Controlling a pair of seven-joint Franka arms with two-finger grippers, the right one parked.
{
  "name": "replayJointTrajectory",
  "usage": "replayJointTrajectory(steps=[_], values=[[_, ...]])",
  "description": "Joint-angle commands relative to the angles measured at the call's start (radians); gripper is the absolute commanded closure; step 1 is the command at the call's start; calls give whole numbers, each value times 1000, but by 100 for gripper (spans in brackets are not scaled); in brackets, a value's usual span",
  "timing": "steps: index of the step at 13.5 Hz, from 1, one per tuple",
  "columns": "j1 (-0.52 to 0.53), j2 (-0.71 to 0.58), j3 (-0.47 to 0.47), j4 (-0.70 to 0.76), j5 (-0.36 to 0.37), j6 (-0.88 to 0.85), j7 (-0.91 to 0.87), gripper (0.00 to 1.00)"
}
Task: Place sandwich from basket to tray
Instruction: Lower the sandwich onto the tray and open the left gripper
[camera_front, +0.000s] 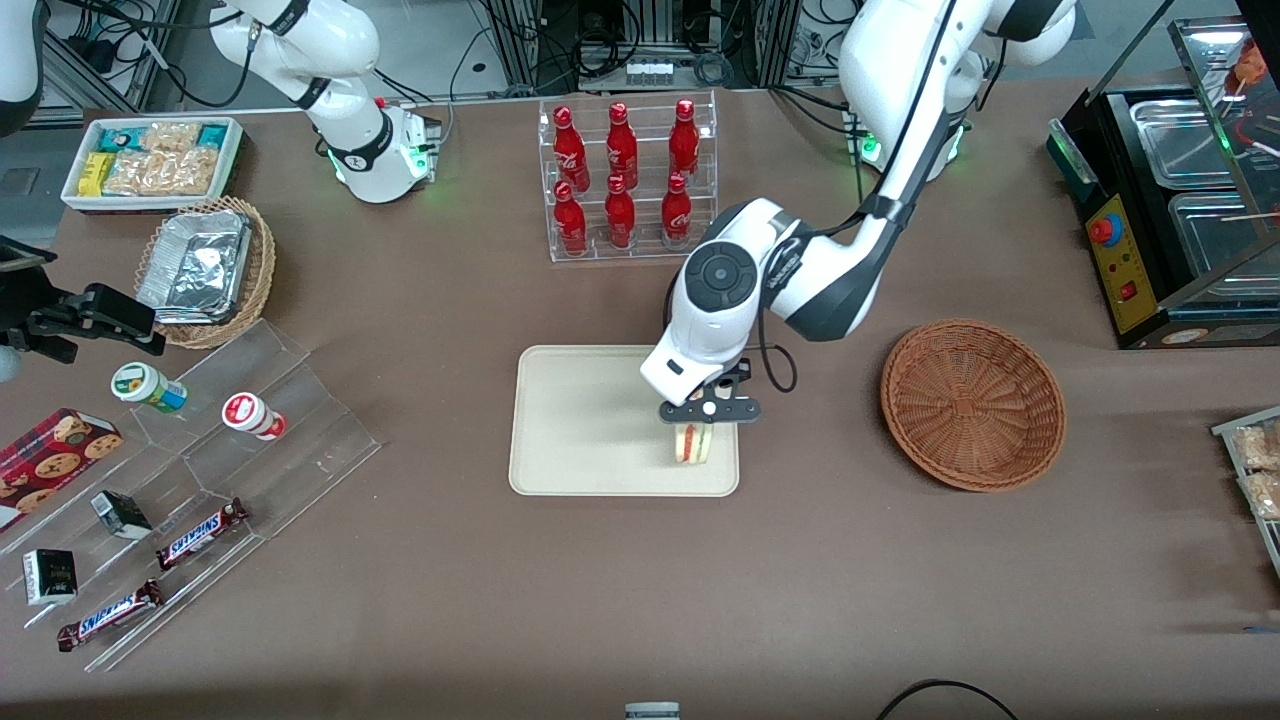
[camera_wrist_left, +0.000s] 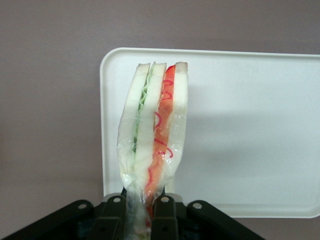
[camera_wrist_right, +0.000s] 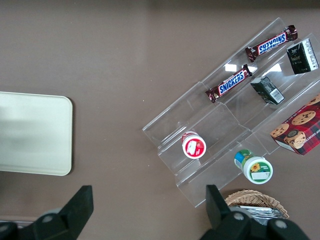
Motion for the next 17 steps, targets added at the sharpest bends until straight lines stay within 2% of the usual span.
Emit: replayJointTrajectory(steps=[1, 17], values=[[-22, 40, 10, 31, -11, 40, 1, 83], [-34, 132, 13, 25, -2, 46, -49, 82]])
